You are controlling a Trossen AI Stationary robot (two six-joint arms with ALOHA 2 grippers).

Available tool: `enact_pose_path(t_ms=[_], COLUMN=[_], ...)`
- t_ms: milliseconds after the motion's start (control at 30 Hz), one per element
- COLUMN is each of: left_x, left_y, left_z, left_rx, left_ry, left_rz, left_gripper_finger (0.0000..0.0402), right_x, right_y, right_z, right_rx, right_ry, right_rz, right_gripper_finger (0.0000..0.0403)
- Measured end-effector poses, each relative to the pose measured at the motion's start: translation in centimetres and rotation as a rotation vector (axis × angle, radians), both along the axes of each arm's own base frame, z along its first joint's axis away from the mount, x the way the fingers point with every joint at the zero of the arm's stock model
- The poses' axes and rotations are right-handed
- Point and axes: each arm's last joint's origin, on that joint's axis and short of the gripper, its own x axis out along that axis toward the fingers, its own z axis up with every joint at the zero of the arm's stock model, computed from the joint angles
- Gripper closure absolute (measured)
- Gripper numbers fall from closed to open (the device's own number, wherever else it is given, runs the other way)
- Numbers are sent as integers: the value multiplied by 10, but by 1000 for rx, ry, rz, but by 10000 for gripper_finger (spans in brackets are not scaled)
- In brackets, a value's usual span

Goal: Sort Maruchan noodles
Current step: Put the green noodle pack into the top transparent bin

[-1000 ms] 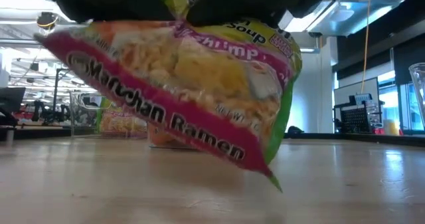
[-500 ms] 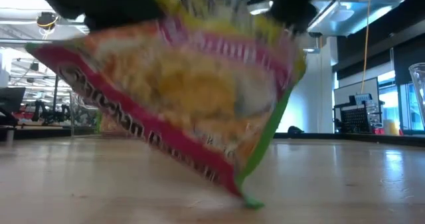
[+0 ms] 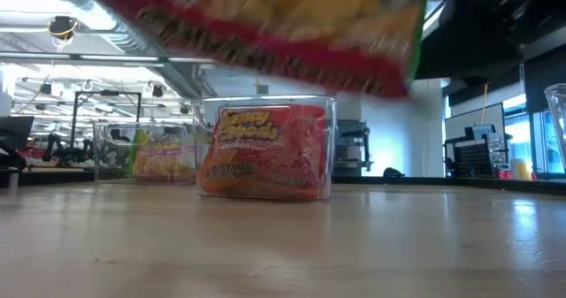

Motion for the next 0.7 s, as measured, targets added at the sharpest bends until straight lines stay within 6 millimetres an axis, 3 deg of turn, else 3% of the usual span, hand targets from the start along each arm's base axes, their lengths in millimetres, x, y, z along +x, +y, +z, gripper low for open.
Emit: enact_pose_path(t_ms=[333,700], left_x=[5,8], left_y=[1,3], left_z=[12,21], left_rx=[38,69], left_ry=[-115,-197], left_rz=[34,38], left_gripper_finger=[309,309], right_x=[4,11], right_y=[-1,-8], right_z=[8,12], right_rx=[-5,-19], right_ry=[-191,-235], right_rz=[3,-27], right_gripper_finger=[161,165])
